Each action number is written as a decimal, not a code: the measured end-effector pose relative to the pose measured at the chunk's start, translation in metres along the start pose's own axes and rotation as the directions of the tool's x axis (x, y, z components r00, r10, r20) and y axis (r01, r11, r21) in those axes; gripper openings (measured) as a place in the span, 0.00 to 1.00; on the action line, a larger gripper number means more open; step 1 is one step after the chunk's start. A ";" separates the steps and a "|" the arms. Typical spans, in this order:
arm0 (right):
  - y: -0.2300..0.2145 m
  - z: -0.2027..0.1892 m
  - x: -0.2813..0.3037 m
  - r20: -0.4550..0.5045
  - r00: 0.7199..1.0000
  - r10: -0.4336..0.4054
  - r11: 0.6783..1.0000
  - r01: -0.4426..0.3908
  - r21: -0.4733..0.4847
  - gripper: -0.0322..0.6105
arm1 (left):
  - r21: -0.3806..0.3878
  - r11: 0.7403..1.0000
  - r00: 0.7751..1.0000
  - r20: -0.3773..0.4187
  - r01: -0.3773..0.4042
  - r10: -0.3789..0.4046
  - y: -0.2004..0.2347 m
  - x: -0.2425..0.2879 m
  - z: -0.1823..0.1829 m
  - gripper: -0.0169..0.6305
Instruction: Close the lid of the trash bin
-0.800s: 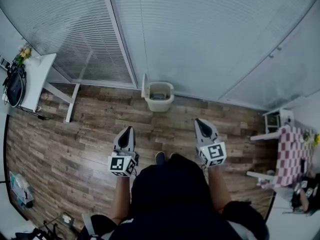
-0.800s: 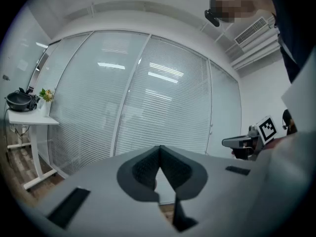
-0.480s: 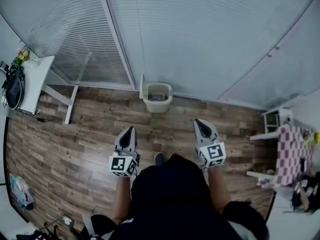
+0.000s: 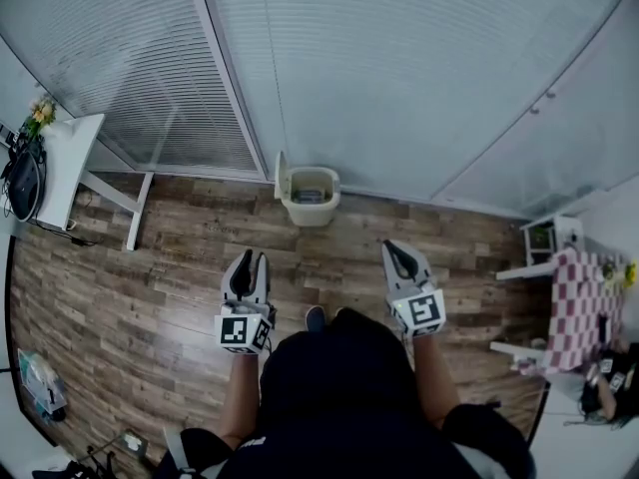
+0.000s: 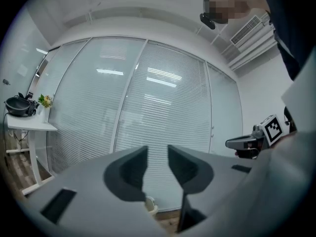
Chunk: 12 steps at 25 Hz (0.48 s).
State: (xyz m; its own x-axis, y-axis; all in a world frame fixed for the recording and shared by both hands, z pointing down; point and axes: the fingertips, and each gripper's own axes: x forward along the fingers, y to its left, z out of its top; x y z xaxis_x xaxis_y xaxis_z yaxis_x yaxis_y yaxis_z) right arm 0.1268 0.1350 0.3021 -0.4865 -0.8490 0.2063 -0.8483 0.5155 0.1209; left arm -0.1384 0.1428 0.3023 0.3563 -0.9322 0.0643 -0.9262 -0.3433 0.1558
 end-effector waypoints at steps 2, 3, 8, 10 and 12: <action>-0.002 0.001 0.002 0.018 1.000 0.003 1.000 -0.003 0.023 0.05 | 0.007 1.000 1.000 -0.008 0.002 -0.002 -0.002 0.002 -0.002 0.39; -0.003 0.000 0.003 0.020 1.000 0.004 1.000 -0.004 0.029 0.05 | 0.011 1.000 1.000 -0.013 0.002 -0.002 -0.003 0.003 -0.003 0.42; -0.005 -0.004 0.004 0.016 1.000 0.006 0.999 -0.007 0.044 0.05 | 0.018 1.000 1.000 -0.026 -0.013 0.014 -0.002 -0.001 -0.007 0.45; -0.006 -0.003 0.004 0.015 1.000 0.001 0.998 -0.001 0.059 0.05 | 0.012 1.000 0.999 -0.027 -0.025 0.026 0.000 -0.003 -0.007 0.46; -0.005 -0.003 0.006 0.016 1.000 0.001 0.997 -0.002 0.074 0.05 | 0.000 0.999 0.999 -0.024 -0.036 0.036 0.004 -0.004 -0.008 0.46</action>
State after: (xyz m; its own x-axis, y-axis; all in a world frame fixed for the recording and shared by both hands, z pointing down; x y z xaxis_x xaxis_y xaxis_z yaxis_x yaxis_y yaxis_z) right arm 0.1285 0.1275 0.3058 -0.4903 -0.8504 0.1909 -0.8606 0.5070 0.0481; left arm -0.1424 0.1463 0.3104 0.3259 -0.9407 0.0939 -0.9384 -0.3097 0.1534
